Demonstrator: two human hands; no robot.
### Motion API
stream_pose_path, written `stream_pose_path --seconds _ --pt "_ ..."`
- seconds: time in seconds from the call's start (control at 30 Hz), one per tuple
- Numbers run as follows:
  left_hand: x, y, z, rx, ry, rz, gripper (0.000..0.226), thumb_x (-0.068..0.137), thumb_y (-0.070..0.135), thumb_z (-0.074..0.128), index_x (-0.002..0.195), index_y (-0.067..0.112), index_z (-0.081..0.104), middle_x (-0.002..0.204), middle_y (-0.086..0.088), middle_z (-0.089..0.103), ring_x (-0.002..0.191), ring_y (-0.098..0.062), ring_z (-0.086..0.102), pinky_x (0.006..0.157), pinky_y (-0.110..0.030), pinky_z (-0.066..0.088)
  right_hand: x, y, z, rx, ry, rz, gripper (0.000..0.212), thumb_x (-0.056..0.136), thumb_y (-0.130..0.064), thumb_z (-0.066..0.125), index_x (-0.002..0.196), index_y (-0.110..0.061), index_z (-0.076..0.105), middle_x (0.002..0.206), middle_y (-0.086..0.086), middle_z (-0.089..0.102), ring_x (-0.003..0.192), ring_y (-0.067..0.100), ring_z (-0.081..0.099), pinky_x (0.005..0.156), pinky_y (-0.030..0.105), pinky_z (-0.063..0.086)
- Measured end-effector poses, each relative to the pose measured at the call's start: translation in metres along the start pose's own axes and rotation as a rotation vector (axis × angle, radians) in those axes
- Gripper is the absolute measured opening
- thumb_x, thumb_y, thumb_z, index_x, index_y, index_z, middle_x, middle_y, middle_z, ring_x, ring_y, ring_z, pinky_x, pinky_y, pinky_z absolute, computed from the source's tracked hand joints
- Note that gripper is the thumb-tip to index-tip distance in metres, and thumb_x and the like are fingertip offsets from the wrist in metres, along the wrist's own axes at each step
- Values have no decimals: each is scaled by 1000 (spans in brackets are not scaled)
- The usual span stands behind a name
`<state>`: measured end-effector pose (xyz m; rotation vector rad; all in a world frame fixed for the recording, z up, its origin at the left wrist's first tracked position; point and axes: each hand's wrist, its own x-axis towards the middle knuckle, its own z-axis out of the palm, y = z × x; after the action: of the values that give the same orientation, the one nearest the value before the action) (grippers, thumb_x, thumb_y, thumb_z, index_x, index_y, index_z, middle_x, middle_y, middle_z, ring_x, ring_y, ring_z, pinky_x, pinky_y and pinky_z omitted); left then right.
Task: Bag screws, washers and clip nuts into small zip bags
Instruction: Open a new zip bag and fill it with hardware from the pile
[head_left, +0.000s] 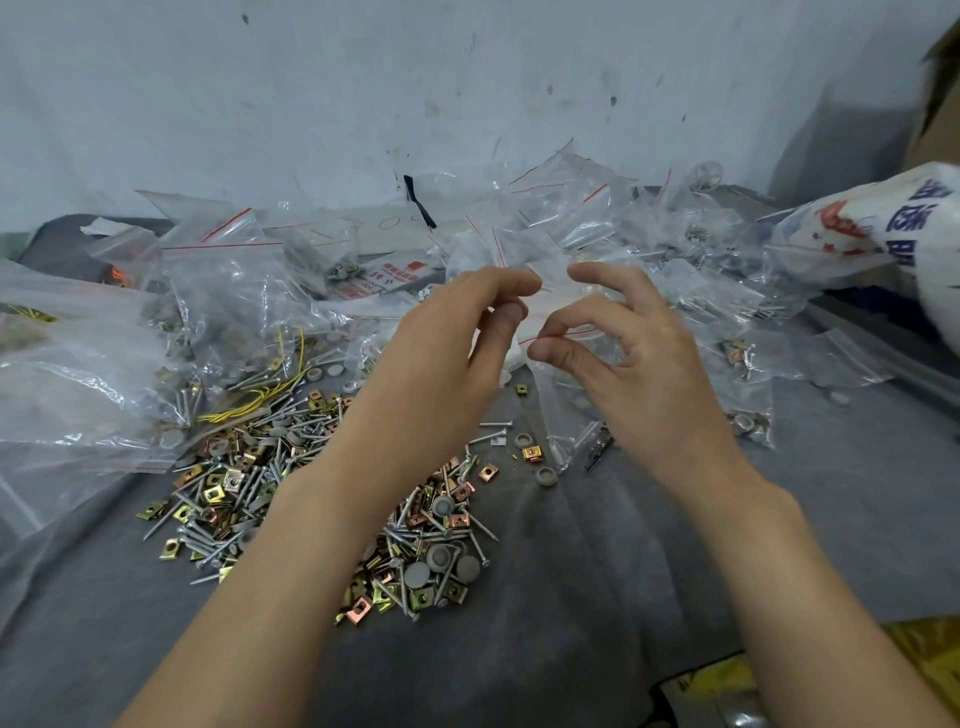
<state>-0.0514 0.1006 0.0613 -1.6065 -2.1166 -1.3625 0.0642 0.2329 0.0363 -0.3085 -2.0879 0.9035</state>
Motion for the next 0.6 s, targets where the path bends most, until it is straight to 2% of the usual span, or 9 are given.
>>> stream_pose_path --seconds 0.07,0.13,0.17,0.23,0.27,0.3,0.4,0.5,0.6 --pt "-1 0 0 -2 -1 14 25 103 19 47 121 28 61 107 17 64 99 10 55 78 -4 36 0 1 0 4 2 -4 12 84 -43 77 85 -32 72 134 -24 47 116 -12 47 81 50 58" --pt "-3 -1 -1 -3 -23 23 29 102 13 44 119 28 62 111 17 60 101 8 55 80 -5 37 0 2 0 0 10 -17 11 84 -43 76 83 -34 70 133 -24 48 116 -15 47 87 43 55" --pt "-4 -2 -2 -7 -44 20 32 100 10 42 117 28 62 113 17 56 102 4 55 80 -6 38 1 2 -1 -7 16 -30 10 84 -44 76 82 -36 69 132 -24 49 115 -16 47 91 35 52" --pt "-5 -3 -3 -18 -97 10 38 95 5 41 113 31 62 117 15 52 102 -1 55 78 -9 39 1 1 -1 -30 24 -60 8 84 -46 74 80 -42 68 129 -23 50 114 -20 46 94 10 40" --pt "-6 -3 -3 -21 -123 8 38 94 5 43 112 32 61 118 14 50 104 -1 54 78 -9 38 1 1 -1 -44 27 -69 7 83 -47 72 81 -45 66 129 -22 50 114 -21 46 92 1 32" --pt "-7 -4 -4 -21 -147 9 36 94 7 46 113 34 60 119 14 50 105 0 53 78 -8 37 2 1 -2 -52 31 -72 7 83 -48 72 82 -48 65 129 -21 51 114 -21 45 92 -2 28" --pt "-8 -5 -4 7 -191 6 23 95 26 54 115 38 57 119 17 49 106 2 52 79 -9 38 2 2 -2 -42 37 -65 8 84 -47 72 83 -49 64 131 -19 51 118 -18 46 93 -2 27" --pt "-6 -7 -4 53 -171 2 14 94 39 54 107 38 58 112 20 52 102 2 54 80 -18 43 3 0 -2 12 54 -64 8 83 -50 72 86 -46 66 130 -17 53 117 -14 50 94 1 31" --pt "-7 -7 -5 64 -156 9 9 94 43 53 102 40 57 108 22 54 99 4 53 78 -18 42 2 1 -2 124 89 -26 24 85 -52 73 107 -45 64 124 -17 59 107 -1 62 91 16 46"
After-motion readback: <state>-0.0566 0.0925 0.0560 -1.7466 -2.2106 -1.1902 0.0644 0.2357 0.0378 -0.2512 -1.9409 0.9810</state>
